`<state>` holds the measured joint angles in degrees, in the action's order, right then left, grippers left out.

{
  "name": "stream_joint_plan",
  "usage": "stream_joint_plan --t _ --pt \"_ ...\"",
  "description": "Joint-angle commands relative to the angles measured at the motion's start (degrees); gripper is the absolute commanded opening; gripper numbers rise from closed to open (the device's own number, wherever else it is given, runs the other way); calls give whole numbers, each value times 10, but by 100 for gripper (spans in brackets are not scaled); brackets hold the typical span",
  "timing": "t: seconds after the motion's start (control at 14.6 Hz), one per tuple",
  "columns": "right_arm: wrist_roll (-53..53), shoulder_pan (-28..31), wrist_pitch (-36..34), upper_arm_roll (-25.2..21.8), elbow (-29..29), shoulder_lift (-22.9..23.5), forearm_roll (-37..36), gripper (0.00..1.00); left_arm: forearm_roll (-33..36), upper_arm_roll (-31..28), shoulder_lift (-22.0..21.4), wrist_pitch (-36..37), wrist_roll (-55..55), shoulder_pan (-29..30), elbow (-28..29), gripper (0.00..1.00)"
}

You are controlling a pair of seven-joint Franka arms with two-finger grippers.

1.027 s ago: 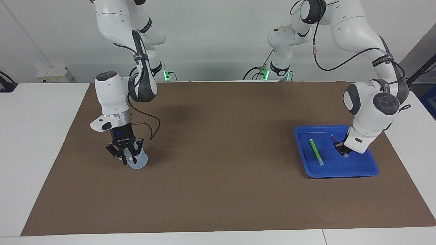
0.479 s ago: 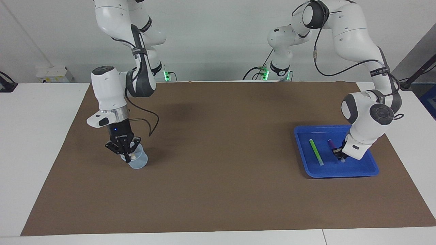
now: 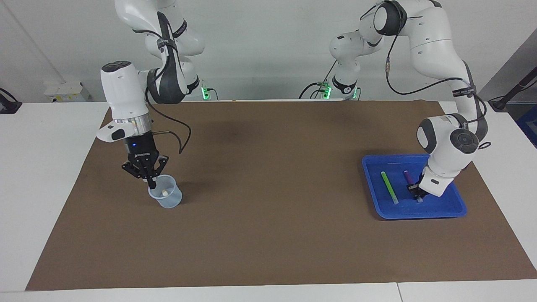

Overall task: Right arm passes pens to left for tray arrangement
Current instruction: 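Lower the purple pen into the tray and open the left gripper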

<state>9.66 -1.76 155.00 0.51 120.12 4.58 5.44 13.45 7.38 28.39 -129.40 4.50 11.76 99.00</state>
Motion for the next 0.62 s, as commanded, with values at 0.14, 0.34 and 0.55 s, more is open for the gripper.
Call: stream_joint_plan --t 0.14,0.34,0.55 --pt "132 18 1 6 23 10 0 46 1 1 -15 -21 14 -3 12 100" --pt "177 12 22 6 35 18 1 51 3 2 -15 40 11 -7 -30 100" --pt "223 11 43 7 37 31 3 51 2 7 -26 104 9 -7 -62 100"
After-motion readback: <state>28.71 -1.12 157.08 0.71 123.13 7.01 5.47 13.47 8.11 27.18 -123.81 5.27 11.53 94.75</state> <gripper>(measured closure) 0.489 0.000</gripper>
